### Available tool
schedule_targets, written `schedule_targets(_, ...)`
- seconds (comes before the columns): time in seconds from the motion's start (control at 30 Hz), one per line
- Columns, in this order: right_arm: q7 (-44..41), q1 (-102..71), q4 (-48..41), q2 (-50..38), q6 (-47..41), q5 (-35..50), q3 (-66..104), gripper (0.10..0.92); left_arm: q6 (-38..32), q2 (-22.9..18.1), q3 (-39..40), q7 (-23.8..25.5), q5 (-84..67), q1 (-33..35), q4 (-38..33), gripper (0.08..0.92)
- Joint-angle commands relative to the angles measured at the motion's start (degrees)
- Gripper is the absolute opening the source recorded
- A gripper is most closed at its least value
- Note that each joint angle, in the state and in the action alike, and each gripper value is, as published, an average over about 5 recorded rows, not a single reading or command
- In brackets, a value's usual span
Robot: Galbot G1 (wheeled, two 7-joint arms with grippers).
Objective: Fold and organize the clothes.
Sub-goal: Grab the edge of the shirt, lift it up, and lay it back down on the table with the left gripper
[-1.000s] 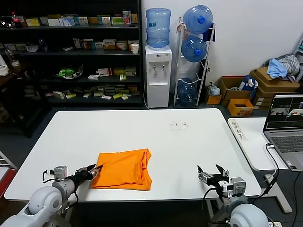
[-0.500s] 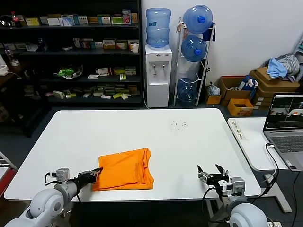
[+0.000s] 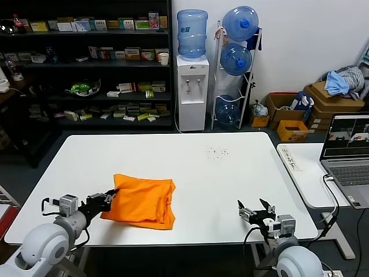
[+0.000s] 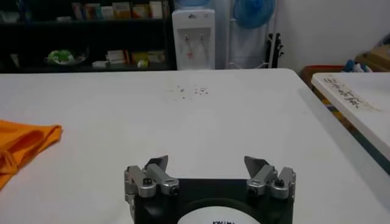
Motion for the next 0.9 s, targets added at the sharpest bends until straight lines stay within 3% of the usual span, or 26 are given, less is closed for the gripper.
schedule_targets(0.03,-0.34,0.33,0.12,-0.46,0.69,-0.55,-0.40,0.823,2.97,15.75,-8.77,2.83,9.15,3.25,5.24,0.124)
schedule_targets(0.23,-0.59,0.32,0.01,-0.65,1.24,-0.88,-0.19,0.823,2.90,24.11,-8.22,6.49,12.42,2.52,12.79,0.124)
schedule_targets(0.4,-0.70,0.26,-0.32,-0.33,1.57,-1.19,-0.12,0.823,2.93,27.20,-8.37,7.97,13.89,1.41,16.39,0.124)
schedule_targets(0.57,-0.71,0.41,-0.53,0.18,1.68,-1.54,-0.29,0.823,3.02,26.03,-11.33,7.94,13.29,1.15,16.66,0.124)
schedule_targets(0.9,-0.35,0.64,-0.25,0.56,1.23,-2.07,-1.03,0.823,3.35,19.38,-16.49,5.11,8.32,2.60,10.78,0.124)
